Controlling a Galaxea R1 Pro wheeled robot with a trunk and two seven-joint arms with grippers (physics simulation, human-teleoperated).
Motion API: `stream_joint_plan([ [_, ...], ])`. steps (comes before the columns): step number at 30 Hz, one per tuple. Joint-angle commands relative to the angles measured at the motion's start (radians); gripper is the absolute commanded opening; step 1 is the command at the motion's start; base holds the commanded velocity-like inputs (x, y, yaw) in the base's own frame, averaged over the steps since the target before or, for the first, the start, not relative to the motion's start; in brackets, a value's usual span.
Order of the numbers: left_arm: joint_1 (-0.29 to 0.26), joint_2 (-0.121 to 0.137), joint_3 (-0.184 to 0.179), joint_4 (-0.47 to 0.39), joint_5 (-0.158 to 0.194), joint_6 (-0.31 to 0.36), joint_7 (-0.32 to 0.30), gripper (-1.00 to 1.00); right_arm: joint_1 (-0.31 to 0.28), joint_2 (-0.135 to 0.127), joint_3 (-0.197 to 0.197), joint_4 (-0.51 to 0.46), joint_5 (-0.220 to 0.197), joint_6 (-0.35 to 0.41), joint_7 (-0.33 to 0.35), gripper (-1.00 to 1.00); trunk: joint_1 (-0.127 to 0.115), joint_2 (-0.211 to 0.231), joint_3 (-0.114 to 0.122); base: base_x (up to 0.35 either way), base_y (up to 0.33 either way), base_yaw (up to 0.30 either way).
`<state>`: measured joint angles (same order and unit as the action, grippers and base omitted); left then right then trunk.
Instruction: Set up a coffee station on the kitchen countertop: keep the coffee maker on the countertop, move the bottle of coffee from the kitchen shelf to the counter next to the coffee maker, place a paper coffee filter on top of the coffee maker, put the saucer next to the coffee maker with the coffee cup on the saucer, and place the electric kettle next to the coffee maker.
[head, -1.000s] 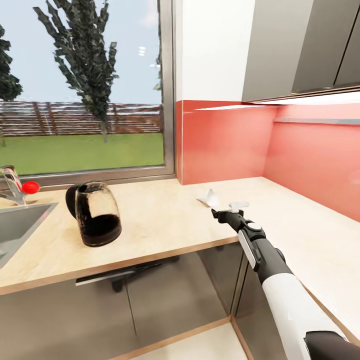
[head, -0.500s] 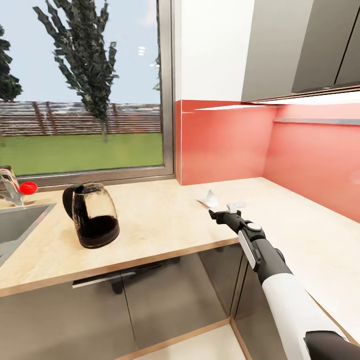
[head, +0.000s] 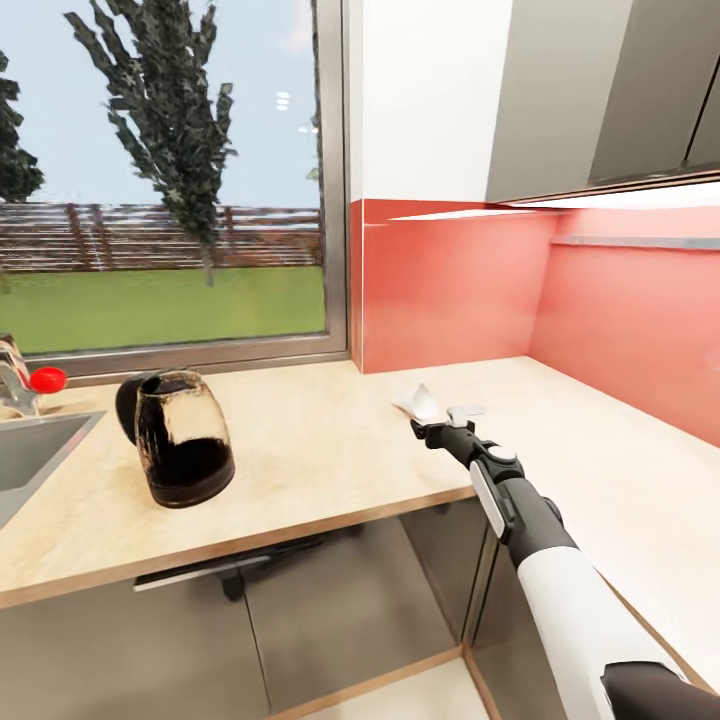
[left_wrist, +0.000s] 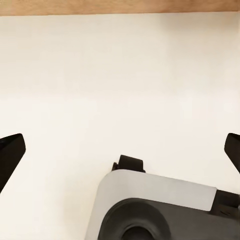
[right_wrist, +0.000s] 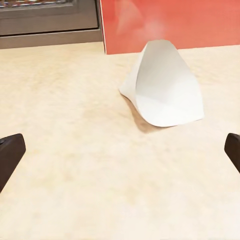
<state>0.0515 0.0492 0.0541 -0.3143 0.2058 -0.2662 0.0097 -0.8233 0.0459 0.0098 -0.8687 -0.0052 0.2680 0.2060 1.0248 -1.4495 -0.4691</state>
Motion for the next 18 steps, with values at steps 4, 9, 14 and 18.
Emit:
stream_joint_plan([
  [4,0.001,0.000,0.001,0.000,0.017,-0.001,0.001,1.00,-0.001,0.001,-0.001,-0.001,0.000,0.007,0.003,1.00,0.000,0.000,-0.001,0.077,0.000,0.000],
  [9,0.001,0.000,0.002,0.001,0.047,-0.001,0.001,1.00,-0.001,0.000,-0.001,-0.001,0.000,0.007,0.003,1.00,0.000,0.000,-0.001,0.029,0.000,0.014],
  [14,0.001,0.000,0.002,0.001,0.075,-0.001,0.001,1.00,-0.001,0.000,-0.001,-0.001,0.000,0.007,0.002,1.00,0.000,0.000,-0.001,0.009,0.000,0.149],
  [18,0.001,0.000,0.002,0.001,0.085,-0.001,0.001,1.00,-0.001,0.000,-0.001,-0.001,0.001,0.006,0.001,1.00,0.000,0.000,-0.001,0.002,0.000,0.183],
])
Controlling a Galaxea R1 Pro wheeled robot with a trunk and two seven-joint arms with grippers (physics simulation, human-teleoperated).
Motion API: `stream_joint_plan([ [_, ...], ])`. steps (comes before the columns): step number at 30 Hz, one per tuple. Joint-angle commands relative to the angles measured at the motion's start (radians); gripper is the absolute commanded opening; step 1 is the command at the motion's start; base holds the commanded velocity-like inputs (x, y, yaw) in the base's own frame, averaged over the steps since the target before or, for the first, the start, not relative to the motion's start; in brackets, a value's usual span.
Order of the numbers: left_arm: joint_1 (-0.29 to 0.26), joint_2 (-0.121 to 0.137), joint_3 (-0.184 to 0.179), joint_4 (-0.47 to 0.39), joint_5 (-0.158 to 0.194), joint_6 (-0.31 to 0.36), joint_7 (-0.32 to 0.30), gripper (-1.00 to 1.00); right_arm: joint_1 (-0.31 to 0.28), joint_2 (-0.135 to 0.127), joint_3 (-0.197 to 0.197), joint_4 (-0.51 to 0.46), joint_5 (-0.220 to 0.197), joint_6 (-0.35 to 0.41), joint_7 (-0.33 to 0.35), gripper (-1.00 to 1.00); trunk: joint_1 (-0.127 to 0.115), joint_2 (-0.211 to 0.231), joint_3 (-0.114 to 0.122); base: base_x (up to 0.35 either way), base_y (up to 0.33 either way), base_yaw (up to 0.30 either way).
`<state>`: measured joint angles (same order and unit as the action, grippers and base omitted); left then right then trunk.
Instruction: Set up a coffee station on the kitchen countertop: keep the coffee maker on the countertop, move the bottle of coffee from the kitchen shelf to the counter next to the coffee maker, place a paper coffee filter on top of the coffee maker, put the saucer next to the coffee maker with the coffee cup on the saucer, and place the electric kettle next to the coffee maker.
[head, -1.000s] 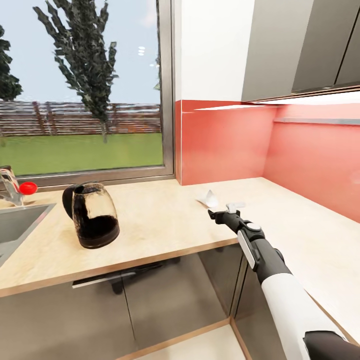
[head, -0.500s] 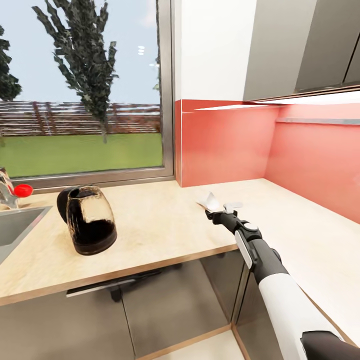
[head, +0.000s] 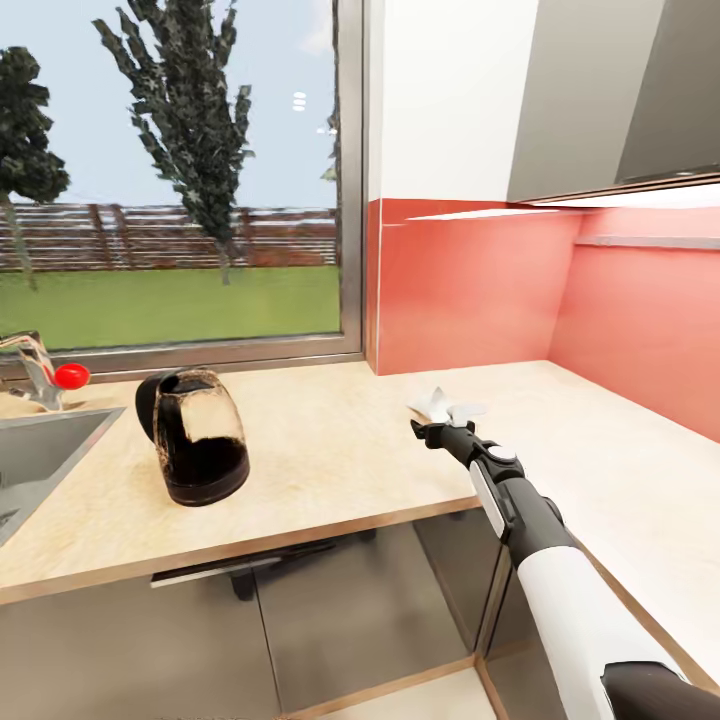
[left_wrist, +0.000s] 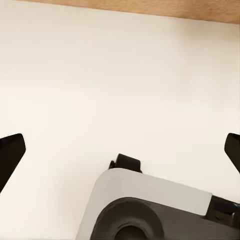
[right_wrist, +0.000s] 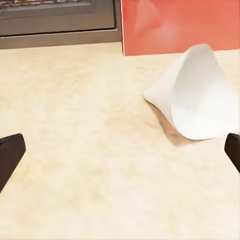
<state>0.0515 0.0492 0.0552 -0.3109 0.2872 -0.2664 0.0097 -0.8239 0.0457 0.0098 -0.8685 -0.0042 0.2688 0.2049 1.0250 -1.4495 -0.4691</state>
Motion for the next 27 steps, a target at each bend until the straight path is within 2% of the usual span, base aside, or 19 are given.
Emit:
stream_joint_plan([
  [1,0.001,0.000,0.000,-0.002,0.003,-0.001,0.001,1.00,0.000,0.000,-0.001,-0.001,0.000,0.005,0.003,1.00,0.000,-0.001,-0.001,0.000,0.000,0.049],
  [13,0.001,0.000,0.000,-0.002,0.004,0.000,0.001,1.00,0.000,0.000,-0.002,-0.001,0.000,0.003,0.002,1.00,0.000,-0.001,-0.001,0.001,-0.003,0.087],
  [27,0.001,0.000,0.000,-0.002,0.004,0.000,0.001,1.00,-0.001,0.000,-0.002,-0.001,0.001,0.000,-0.003,1.00,0.000,-0.001,-0.001,0.066,-0.104,0.016],
])
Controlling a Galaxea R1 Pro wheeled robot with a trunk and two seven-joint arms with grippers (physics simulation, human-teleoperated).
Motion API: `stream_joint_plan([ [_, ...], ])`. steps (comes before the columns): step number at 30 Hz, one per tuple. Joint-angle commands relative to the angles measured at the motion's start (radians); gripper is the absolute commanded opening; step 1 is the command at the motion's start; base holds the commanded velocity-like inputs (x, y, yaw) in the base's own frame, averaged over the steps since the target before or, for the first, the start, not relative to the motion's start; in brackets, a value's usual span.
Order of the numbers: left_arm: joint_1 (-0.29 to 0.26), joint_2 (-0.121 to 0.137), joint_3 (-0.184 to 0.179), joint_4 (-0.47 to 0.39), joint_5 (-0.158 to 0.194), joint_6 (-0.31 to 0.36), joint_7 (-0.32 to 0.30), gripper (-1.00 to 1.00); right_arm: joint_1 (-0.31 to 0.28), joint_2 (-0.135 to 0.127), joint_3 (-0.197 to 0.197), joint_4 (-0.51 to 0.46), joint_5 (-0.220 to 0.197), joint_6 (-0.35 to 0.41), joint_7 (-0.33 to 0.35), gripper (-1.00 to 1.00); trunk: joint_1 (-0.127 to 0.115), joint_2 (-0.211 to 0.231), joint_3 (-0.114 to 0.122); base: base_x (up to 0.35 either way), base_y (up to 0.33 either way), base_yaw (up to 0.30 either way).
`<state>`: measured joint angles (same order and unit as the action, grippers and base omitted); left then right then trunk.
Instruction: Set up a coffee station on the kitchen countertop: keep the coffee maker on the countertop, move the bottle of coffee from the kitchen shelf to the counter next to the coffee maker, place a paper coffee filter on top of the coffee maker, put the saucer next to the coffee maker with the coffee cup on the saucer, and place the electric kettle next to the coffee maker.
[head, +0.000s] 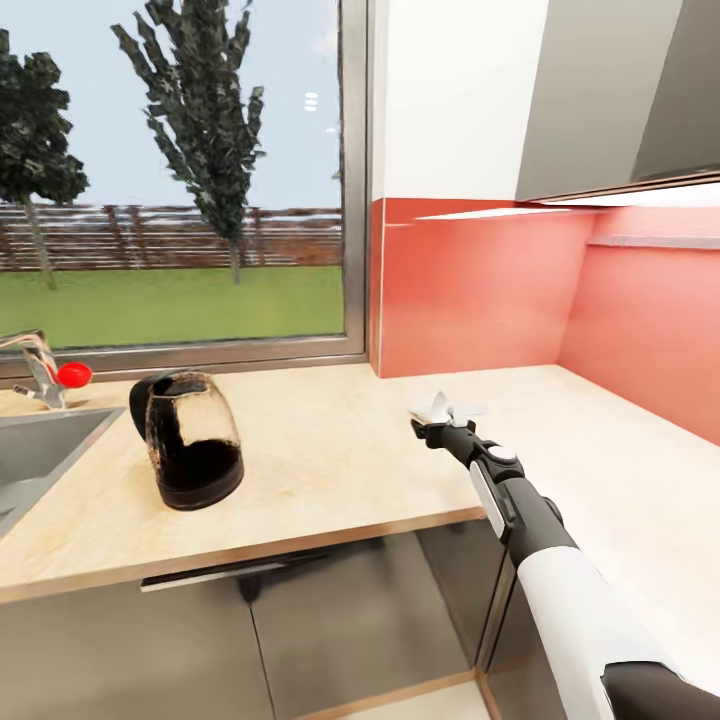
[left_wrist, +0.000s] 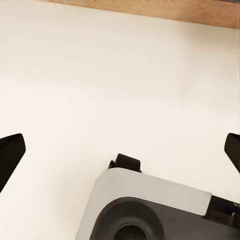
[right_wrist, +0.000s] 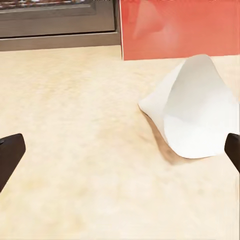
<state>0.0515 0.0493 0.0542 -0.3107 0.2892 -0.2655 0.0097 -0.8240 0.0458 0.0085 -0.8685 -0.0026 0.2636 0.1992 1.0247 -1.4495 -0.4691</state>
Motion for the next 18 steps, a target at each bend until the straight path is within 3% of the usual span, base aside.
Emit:
stream_joint_plan([
  [1,0.001,0.000,0.001,-0.002,0.003,-0.001,0.001,1.00,-0.001,0.000,0.000,-0.001,0.000,0.005,0.002,1.00,0.000,0.000,-0.001,0.131,-0.108,0.001],
  [18,0.001,0.000,0.001,-0.002,0.004,-0.001,0.001,1.00,-0.001,0.000,-0.001,0.014,0.005,0.005,0.000,1.00,0.000,0.000,-0.001,0.090,-0.016,0.000],
])
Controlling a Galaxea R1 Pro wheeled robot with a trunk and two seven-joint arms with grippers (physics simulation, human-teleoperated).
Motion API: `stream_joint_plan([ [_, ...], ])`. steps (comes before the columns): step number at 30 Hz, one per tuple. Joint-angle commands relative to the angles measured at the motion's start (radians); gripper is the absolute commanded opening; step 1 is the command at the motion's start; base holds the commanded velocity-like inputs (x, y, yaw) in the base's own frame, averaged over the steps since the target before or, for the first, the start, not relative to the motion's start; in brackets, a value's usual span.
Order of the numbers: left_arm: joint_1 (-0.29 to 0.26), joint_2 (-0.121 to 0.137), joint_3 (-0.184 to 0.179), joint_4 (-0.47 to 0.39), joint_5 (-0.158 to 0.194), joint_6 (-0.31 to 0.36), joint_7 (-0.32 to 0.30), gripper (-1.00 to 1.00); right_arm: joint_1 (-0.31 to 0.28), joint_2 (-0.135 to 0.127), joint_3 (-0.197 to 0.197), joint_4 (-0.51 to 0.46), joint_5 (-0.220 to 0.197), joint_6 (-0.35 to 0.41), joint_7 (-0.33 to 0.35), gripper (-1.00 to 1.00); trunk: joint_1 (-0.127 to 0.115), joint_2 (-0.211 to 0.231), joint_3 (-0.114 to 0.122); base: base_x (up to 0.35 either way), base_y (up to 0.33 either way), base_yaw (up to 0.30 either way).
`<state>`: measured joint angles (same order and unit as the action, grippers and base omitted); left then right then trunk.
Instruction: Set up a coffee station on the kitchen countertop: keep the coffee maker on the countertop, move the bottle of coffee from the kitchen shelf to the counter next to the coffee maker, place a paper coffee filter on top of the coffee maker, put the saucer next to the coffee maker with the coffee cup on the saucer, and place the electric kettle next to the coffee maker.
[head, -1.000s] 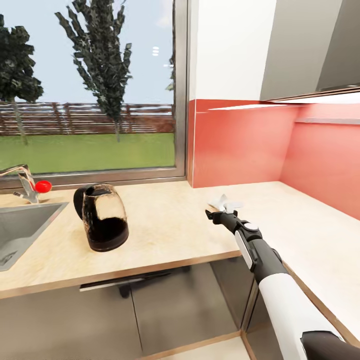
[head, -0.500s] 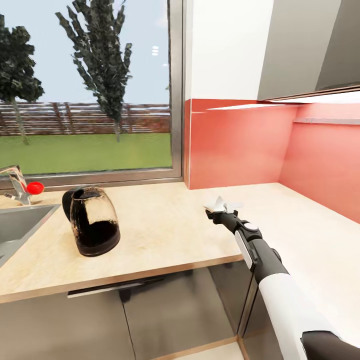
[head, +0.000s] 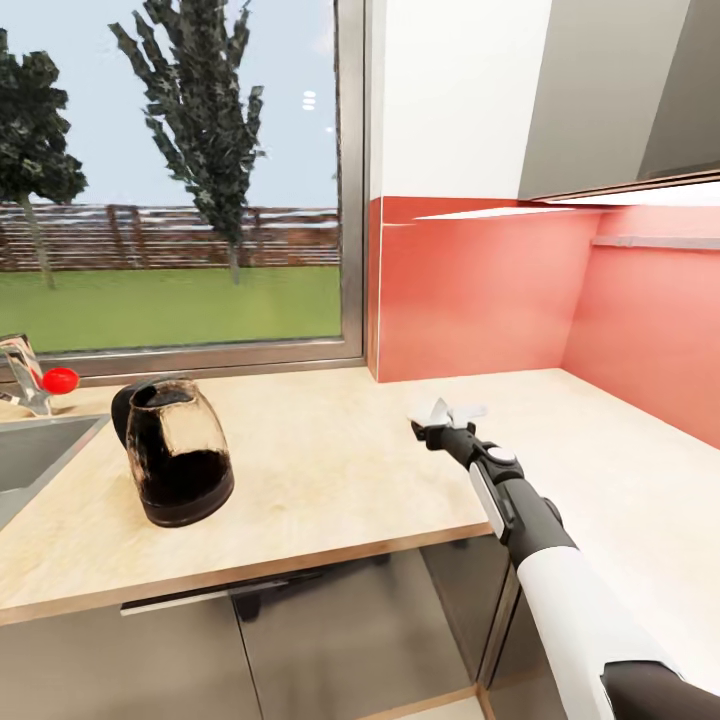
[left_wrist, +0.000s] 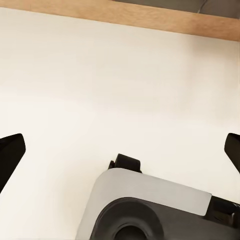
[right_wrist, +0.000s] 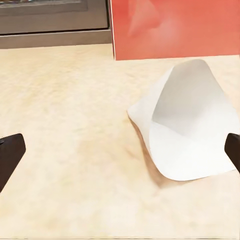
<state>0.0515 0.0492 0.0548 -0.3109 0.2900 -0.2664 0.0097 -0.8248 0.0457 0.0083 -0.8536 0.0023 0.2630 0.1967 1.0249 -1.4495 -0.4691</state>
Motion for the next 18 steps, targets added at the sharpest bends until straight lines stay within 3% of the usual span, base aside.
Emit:
stream_joint_plan([
  [1,0.001,0.000,0.000,-0.002,0.003,0.000,0.001,1.00,-0.001,0.000,-0.001,0.001,0.000,0.006,0.003,1.00,0.000,0.000,-0.001,0.012,0.000,0.000],
  [18,0.001,0.000,0.000,-0.002,0.003,-0.001,0.001,1.00,-0.001,0.000,-0.001,0.004,-0.005,0.008,0.008,1.00,0.000,0.000,-0.001,0.002,0.000,0.000],
])
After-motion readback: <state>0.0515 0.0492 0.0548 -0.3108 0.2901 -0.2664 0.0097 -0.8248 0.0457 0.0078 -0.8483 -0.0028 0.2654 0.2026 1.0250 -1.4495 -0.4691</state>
